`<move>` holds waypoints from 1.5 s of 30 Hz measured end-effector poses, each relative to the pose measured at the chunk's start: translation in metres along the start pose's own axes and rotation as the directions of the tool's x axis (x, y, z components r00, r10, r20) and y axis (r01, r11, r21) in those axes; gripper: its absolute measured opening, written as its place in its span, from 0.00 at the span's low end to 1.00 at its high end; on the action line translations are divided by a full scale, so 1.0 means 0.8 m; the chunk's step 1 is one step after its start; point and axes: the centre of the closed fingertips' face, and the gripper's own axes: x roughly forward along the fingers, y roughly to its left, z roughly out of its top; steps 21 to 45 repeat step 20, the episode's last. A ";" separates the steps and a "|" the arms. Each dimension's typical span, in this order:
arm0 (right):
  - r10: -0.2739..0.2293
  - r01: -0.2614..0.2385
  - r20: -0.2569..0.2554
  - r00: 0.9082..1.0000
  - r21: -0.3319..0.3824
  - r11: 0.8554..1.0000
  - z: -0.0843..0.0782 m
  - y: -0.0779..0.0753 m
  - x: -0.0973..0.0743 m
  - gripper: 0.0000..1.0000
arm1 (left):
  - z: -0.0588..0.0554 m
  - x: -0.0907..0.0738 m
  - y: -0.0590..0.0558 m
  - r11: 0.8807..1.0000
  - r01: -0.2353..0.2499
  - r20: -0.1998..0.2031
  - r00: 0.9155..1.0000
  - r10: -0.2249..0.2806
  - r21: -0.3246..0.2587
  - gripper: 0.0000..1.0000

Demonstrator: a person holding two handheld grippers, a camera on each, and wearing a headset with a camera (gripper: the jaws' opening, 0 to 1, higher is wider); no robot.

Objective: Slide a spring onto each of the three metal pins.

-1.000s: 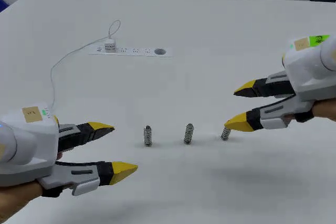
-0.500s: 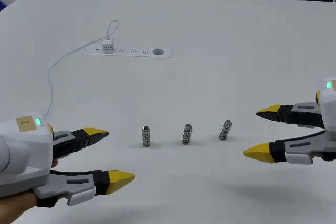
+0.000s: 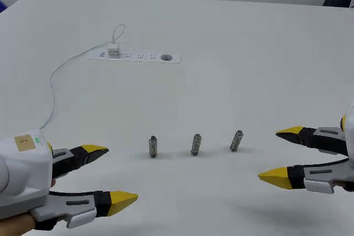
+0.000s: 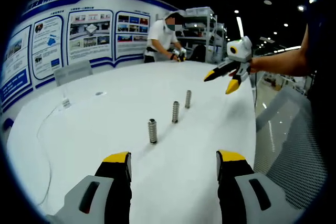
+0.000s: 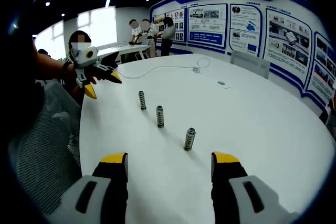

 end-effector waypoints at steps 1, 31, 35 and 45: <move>0.000 0.000 0.000 1.000 0.000 1.000 0.000 0.000 0.001 0.65 | -0.001 0.001 -0.001 1.000 0.001 -0.001 1.000 -0.001 0.000 0.68; -0.005 0.006 -0.010 1.000 0.026 1.000 -0.013 0.001 0.005 0.65 | -0.011 0.005 -0.003 1.000 0.005 -0.015 1.000 -0.005 -0.015 0.68; -0.005 0.006 -0.010 1.000 0.026 1.000 -0.013 0.001 0.005 0.65 | -0.011 0.005 -0.003 1.000 0.005 -0.015 1.000 -0.005 -0.015 0.68; -0.005 0.006 -0.010 1.000 0.026 1.000 -0.013 0.001 0.005 0.65 | -0.011 0.005 -0.003 1.000 0.005 -0.015 1.000 -0.005 -0.015 0.68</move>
